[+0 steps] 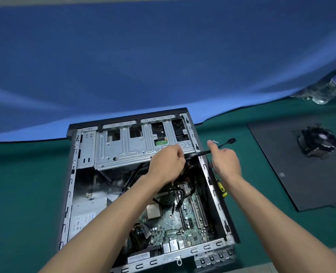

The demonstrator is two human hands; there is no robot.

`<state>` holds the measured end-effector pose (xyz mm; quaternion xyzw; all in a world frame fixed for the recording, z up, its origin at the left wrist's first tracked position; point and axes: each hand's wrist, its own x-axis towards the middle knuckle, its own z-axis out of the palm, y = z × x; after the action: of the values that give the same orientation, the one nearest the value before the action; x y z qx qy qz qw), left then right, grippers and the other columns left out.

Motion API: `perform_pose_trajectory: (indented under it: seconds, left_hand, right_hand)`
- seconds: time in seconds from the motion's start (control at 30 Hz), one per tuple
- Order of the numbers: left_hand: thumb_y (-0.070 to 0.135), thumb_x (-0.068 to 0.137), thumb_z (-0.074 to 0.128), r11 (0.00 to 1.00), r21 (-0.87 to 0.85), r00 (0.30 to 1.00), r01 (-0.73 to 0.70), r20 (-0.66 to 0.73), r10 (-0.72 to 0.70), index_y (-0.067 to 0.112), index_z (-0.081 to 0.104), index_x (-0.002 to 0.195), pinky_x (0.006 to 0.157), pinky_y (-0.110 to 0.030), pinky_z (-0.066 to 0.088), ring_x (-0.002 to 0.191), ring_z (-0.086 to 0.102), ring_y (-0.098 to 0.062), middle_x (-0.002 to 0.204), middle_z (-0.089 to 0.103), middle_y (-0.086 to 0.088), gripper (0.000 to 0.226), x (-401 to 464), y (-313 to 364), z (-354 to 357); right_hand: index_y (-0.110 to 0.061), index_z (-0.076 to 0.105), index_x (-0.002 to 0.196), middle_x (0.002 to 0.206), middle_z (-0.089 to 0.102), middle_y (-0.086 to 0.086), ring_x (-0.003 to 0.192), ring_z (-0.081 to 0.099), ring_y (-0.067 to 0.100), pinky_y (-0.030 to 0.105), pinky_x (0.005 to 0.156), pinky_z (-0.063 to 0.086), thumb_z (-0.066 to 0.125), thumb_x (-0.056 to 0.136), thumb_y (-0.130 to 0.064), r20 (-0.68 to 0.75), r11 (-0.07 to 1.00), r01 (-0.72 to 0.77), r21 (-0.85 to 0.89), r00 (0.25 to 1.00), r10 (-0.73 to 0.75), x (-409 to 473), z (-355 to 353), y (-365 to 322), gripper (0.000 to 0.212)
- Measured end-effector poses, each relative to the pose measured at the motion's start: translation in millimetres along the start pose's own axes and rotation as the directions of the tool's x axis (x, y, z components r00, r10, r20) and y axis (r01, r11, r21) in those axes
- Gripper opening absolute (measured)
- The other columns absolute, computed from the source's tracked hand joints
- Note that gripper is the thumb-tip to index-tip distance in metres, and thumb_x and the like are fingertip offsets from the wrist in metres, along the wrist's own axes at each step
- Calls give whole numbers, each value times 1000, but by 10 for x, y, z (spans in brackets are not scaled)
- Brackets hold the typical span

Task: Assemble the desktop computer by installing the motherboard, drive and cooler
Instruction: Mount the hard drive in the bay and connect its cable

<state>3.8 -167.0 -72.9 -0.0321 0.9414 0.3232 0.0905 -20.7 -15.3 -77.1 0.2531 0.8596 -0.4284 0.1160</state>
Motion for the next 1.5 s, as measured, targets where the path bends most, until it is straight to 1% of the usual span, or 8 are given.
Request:
perform_pose_trajectory:
  seconds: [0.27,0.47,0.63,0.8,0.97,1.07,1.23,1.5]
  left_hand:
    - [9,90,47,978,-191,996,83,46,-75,26,56,82,67,-31,46,67,53,-12,76,58,9,21,0,-9,-27]
    - [21,95,50,909,-416,982,21,-164,-98,21,65,113,91,-30,42,101,54,-11,112,58,6,24,8,40,-102]
    - [11,95,51,737,-675,997,42,-13,-70,10,65,74,64,-30,46,54,55,-22,64,57,-14,25,16,124,-249]
    - [11,91,58,699,-714,998,44,-3,-65,-2,67,79,46,-19,38,44,48,-12,59,55,-12,20,-95,29,-184]
    - [21,93,57,661,-726,957,187,-17,-290,1,66,71,36,-17,26,29,34,-9,45,49,-7,31,-214,-104,-6]
    - [18,95,55,592,-754,943,284,109,-314,-6,65,86,31,-19,34,32,48,-12,70,63,-15,27,-269,-102,98]
    - [14,96,52,363,-836,899,411,307,-311,-6,59,90,33,-18,43,35,54,-7,71,58,-16,22,-299,-61,238]
    - [3,90,59,212,-898,895,386,310,-320,2,61,77,41,-15,44,44,45,-7,63,50,-5,13,-256,-44,299]
  right_hand:
    - [-15,57,73,78,63,4,48,47,11,23,49,36,46,99,-18,-1,912,108,396,993,-117,124,15,-78,28]
    - [-9,62,83,70,65,1,46,49,7,14,48,38,43,100,-17,300,869,457,188,816,-494,-148,35,-199,27]
    - [-14,62,79,70,65,-5,57,51,9,27,65,43,43,101,-21,435,828,558,56,732,-523,-237,61,-237,30]
    - [-28,59,70,70,60,-9,72,54,12,33,74,44,45,99,-29,576,754,638,-155,679,-456,-233,35,-213,32]
    - [-35,59,98,103,61,-11,95,57,16,31,77,44,45,92,-31,363,688,627,-366,777,-514,-202,31,-163,16]
    - [-30,50,127,119,53,-3,103,56,22,33,81,42,42,91,-20,374,609,646,-461,763,-527,-186,74,-112,38]
    - [-36,47,134,109,47,-3,100,55,23,32,77,41,40,93,-22,397,586,670,-457,743,-539,-145,120,-38,44]
    - [-38,45,137,95,37,-9,96,51,18,28,70,34,41,93,-23,382,562,679,-472,732,-564,-102,157,25,46]
